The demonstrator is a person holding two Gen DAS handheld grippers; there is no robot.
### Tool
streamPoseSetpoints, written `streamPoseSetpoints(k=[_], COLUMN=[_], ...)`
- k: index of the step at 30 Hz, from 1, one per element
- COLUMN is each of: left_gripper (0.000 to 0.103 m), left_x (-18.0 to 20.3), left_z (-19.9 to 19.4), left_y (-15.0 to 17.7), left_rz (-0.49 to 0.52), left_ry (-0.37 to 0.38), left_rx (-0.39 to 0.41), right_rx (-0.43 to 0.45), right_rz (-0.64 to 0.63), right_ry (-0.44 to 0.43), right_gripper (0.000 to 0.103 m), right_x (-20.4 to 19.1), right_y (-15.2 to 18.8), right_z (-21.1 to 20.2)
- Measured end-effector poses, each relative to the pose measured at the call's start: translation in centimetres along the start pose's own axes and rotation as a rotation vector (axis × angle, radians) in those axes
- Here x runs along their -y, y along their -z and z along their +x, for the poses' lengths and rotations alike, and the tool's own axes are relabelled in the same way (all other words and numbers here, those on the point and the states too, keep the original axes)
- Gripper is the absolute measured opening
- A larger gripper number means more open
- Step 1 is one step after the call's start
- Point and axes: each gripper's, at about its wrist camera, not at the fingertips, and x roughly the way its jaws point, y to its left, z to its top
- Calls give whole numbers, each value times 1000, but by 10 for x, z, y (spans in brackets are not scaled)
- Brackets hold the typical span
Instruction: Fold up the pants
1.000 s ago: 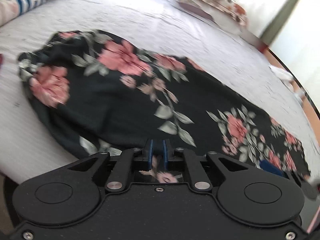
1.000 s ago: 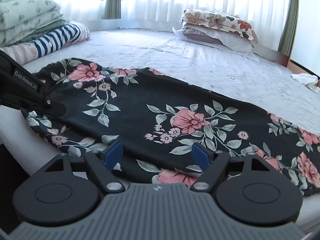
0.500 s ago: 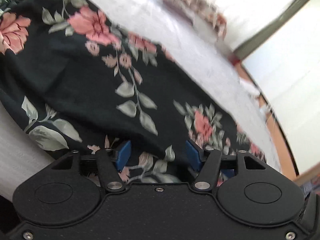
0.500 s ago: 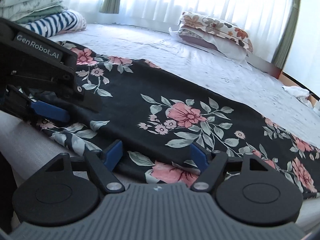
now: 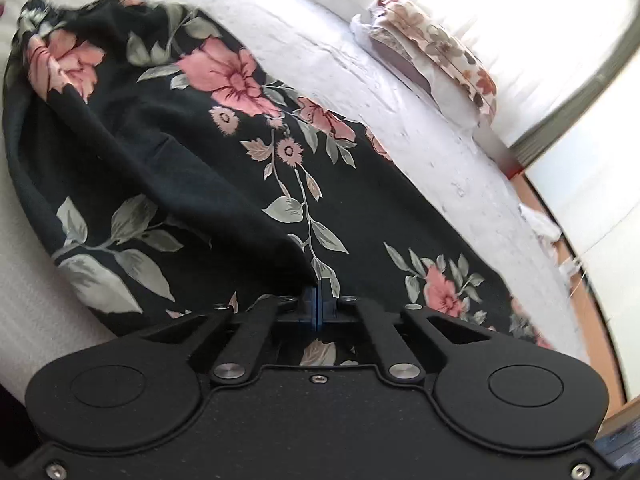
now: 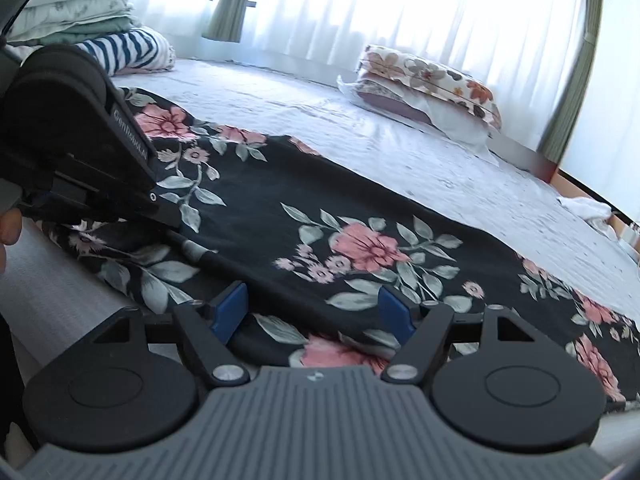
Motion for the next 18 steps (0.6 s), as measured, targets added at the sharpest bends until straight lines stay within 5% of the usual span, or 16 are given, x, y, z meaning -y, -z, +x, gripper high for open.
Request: streamPoseSetpoints(k=[14, 17, 18], left_gripper=[0, 0, 0], left_x=[14, 14, 13], left_z=[-38, -44, -45], left_y=[-11, -9, -8], left_rz=[25, 39, 43], left_ry=[44, 34, 28], left_rx=[1, -4, -5], right_rx=[35, 13, 0], right_rz=[-64, -40, -30], right_ry=[-69, -42, -34], right_gripper=[77, 47, 26], right_x=[-7, -2, 0], right_y=[-7, -8, -9], right_z=[6, 10, 11])
